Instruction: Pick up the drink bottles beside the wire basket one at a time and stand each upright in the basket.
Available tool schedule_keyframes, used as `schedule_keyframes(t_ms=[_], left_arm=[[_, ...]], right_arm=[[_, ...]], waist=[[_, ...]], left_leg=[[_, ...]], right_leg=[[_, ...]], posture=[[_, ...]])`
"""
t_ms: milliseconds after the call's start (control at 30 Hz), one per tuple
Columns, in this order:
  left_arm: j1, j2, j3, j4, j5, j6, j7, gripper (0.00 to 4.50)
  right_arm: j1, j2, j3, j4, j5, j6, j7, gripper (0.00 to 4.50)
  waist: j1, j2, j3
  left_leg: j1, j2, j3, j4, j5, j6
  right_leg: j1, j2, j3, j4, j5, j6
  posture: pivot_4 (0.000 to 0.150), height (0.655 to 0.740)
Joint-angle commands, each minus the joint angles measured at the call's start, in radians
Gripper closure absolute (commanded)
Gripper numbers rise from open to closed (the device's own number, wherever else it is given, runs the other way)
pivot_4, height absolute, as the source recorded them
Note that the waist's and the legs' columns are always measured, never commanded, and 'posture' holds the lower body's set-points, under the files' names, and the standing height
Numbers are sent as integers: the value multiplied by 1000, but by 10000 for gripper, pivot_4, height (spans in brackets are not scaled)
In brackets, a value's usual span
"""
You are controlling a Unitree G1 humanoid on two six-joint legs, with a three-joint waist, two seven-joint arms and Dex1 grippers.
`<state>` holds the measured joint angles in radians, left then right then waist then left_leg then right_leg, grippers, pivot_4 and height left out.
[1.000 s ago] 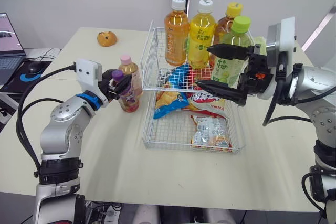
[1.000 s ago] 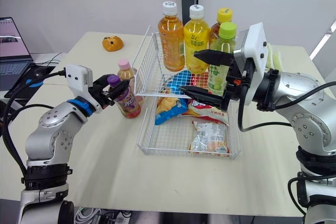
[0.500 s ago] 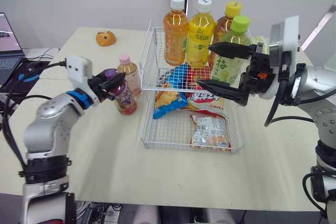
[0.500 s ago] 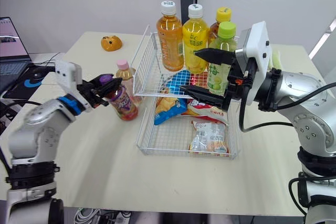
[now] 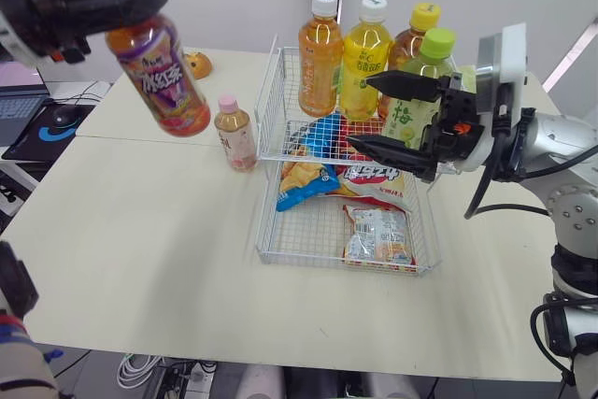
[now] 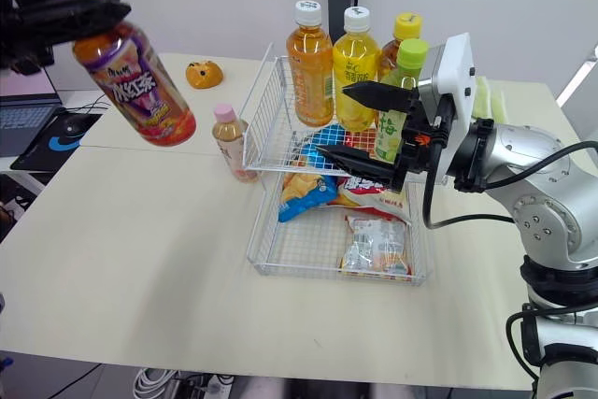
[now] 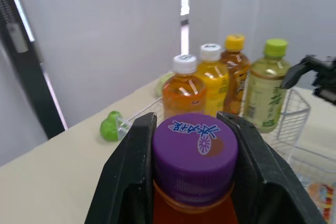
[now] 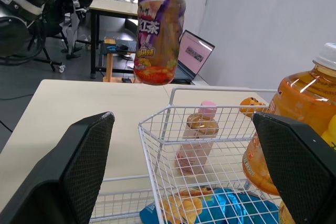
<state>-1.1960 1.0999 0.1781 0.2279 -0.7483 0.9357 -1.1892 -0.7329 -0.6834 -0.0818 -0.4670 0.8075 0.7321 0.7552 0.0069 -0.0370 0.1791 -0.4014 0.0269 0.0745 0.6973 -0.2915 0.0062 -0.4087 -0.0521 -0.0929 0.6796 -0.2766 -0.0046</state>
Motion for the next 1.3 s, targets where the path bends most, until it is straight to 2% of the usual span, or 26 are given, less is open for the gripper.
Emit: schedule_keyframes(t_ms=[33, 200, 300, 533, 700, 1000, 1300], left_arm=[[-174, -55, -30, 43, -31, 29, -61, 31123], [-266, -192, -80, 88, -11, 14, -120, 31123], [-287, -310, -110, 125, 19, -45, -123, 31123], [-247, -542, -173, 197, 167, -311, -80, 31123], [-230, -646, -186, 241, 217, -398, -61, 31123], [-199, -712, -206, 304, 289, -462, -86, 31123], [-207, -754, -156, 304, 264, -459, -74, 2508]], right_arm=[[-3, -29, -64, -47, 17, 4, -29, 0], [34, -60, -110, -111, 49, 42, -84, 0], [70, -86, -157, -167, 85, 74, -138, 0], [161, -137, -256, -276, 168, 132, -267, 0], [200, -169, -296, -320, 224, 153, -338, 0], [232, -225, -323, -350, 303, 153, -426, 0], [234, -241, -302, -342, 323, 131, -445, 0]], waist=[[4, 0, 0], [0, 0, 0], [-1, 0, 0], [0, 0, 1], [-4, 1, 1], [-4, 1, 1], [-4, 1, 1]], left_leg=[[0, 0, 0, 0, 0, 0], [0, 0, 1, 0, 0, 0], [0, 0, 1, 0, 0, 0], [0, 0, 2, 0, 0, 0], [0, 1, 3, 0, 0, 0], [0, 0, 3, 0, 0, 0], [0, 0, 3, 0, 0, 0]], right_leg=[[0, 0, 0, 0, 0, 0], [0, 0, 1, 0, 0, 1], [-1, 0, 1, 1, 0, 1], [-1, 0, 2, 0, 0, 0], [-1, 0, 3, 1, 0, 0], [-1, 0, 3, 1, 0, 0], [-1, 0, 3, 1, 0, 0]], posture=[[1500, 7400], [1500, 7400], [1500, 7400], [1500, 7400], [1500, 7400], [1500, 7400], [1500, 7400]])
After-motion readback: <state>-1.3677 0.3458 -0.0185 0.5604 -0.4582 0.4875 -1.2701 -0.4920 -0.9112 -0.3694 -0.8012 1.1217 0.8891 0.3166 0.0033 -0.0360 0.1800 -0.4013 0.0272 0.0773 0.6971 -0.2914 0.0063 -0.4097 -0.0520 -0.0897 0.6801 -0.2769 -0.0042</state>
